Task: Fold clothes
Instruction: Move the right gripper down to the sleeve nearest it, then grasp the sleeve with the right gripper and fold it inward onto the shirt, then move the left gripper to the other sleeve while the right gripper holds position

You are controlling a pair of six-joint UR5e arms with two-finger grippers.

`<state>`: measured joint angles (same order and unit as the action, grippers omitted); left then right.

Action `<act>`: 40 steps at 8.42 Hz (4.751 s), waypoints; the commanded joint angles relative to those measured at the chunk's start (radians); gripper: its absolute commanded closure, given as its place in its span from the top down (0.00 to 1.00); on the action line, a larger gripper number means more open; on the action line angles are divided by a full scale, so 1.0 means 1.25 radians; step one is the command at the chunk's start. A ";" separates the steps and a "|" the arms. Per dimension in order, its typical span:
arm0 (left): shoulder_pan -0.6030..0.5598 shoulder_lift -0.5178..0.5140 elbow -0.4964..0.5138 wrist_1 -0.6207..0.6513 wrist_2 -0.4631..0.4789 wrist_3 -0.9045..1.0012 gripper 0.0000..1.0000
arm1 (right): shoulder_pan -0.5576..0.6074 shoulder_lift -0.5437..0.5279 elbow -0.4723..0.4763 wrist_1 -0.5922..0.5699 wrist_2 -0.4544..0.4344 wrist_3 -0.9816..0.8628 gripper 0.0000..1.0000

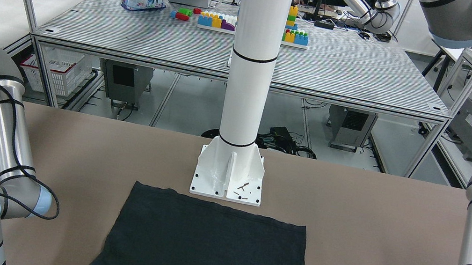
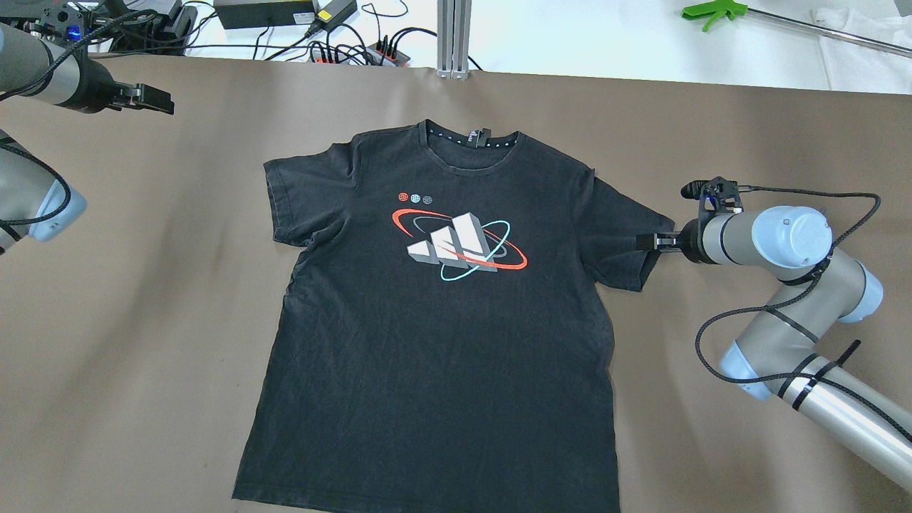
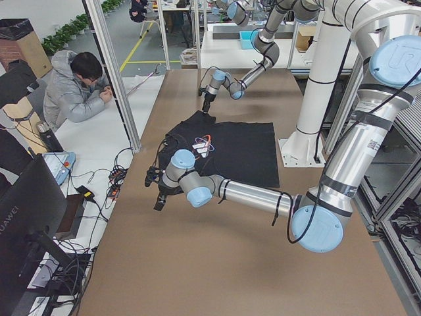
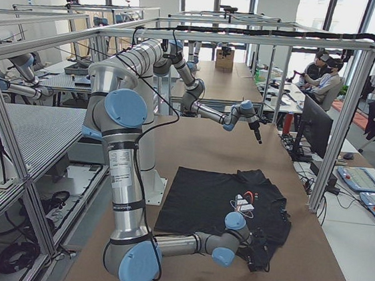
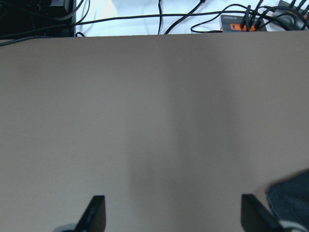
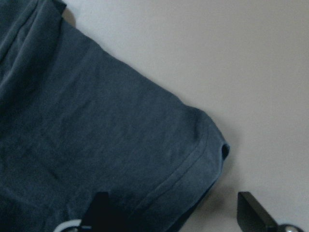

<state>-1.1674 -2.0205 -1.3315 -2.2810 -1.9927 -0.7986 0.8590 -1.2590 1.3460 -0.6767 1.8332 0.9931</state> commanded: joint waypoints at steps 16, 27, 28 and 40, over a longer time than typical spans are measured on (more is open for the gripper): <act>-0.001 -0.008 -0.001 -0.001 0.001 0.000 1.00 | -0.053 0.154 0.119 -0.166 -0.063 0.031 0.00; 0.011 -0.011 0.000 -0.001 0.020 -0.002 1.00 | -0.104 0.208 0.052 -0.162 -0.153 0.039 0.94; 0.011 -0.011 -0.001 -0.002 0.020 -0.003 1.00 | -0.103 0.208 0.053 -0.162 -0.153 0.057 0.94; 0.212 -0.074 -0.038 0.041 0.098 -0.299 1.00 | -0.058 0.095 0.203 -0.163 -0.037 0.060 0.94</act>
<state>-0.9728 -2.0727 -1.3799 -2.3317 -1.9560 -1.1211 0.7886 -1.1289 1.5875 -0.8833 1.7860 1.0665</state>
